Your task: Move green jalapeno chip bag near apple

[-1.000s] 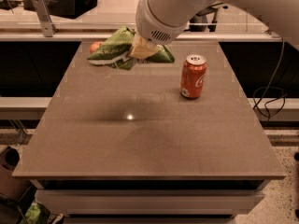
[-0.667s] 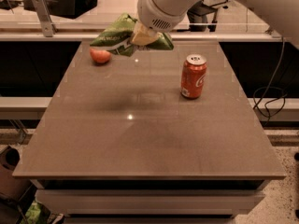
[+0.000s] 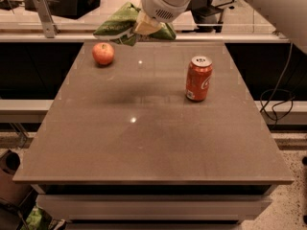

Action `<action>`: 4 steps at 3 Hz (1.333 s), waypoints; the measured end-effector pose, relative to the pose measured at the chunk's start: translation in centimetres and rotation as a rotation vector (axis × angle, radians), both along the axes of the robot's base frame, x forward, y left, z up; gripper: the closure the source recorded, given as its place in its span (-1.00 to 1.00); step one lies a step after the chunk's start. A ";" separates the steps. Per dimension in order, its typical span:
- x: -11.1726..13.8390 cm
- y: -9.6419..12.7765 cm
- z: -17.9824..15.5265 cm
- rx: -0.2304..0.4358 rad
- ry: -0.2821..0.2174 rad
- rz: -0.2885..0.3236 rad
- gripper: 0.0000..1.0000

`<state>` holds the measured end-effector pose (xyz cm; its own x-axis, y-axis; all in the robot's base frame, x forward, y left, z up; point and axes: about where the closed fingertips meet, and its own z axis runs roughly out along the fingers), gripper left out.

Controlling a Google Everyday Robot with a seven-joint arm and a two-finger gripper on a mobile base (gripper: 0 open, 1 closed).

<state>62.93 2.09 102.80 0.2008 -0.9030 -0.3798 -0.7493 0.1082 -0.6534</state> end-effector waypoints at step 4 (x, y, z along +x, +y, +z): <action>8.0 0.4 -6.3 0.017 -0.027 -0.042 1.00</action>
Offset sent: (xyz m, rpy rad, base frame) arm 0.0626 -0.0056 -0.0492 -0.0371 -0.0221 -0.0466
